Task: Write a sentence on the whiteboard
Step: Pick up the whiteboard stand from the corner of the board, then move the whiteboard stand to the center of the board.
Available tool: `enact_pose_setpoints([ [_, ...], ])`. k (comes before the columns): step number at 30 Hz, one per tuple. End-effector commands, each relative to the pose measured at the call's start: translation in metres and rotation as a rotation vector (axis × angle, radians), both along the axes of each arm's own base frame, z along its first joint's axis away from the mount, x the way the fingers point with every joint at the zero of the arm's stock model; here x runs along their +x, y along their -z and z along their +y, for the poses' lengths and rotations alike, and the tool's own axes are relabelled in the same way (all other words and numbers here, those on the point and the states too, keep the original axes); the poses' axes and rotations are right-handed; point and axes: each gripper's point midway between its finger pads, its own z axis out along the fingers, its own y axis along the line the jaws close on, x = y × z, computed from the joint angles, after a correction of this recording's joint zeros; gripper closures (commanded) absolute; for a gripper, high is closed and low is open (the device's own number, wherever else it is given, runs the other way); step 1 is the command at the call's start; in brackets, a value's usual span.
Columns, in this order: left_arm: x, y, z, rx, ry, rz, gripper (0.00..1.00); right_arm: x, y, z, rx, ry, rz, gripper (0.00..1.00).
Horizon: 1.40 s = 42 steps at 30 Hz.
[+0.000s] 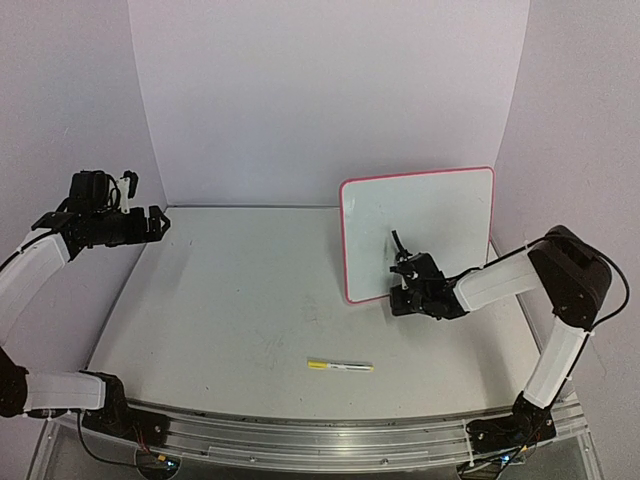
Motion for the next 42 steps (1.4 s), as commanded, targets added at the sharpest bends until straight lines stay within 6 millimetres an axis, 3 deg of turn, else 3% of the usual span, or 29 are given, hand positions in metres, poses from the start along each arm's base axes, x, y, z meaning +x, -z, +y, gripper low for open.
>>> enact_pose_setpoints([
  [1, 0.003, -0.004, -0.001, -0.02, 0.0, -0.016, 0.01, -0.012, -0.012, 0.022, 0.016, 0.126, -0.043, 1.0],
  [5, 0.003, -0.003, -0.001, -0.022, 0.0, -0.013, 0.01, -0.025, -0.001, 0.042, -0.004, 0.187, -0.005, 1.0],
  [14, 0.001, -0.005, 0.0, -0.02, -0.004, -0.017, 0.01, -0.056, 0.008, 0.13, 0.056, 0.143, 0.044, 1.0],
  [22, 0.0, -0.006, 0.0, -0.02, -0.006, -0.02, 0.01, -0.074, 0.009, 0.184, 0.083, 0.074, 0.066, 1.0],
  [27, 0.0, -0.006, 0.0, -0.021, -0.005, -0.02, 0.01, -0.074, 0.005, 0.179, 0.069, 0.093, 0.051, 0.97],
  [32, 0.0, -0.006, 0.0, -0.02, -0.007, -0.02, 0.01, -0.077, -0.006, 0.17, 0.075, 0.104, 0.036, 0.65],
  [37, 0.0, -0.005, 0.001, -0.016, -0.012, -0.017, 0.01, -0.086, -0.029, 0.15, 0.073, 0.078, 0.022, 0.47],
  [42, 0.001, -0.003, 0.001, -0.015, -0.009, -0.014, 0.01, -0.112, -0.042, 0.132, 0.058, -0.052, 0.074, 0.38],
])
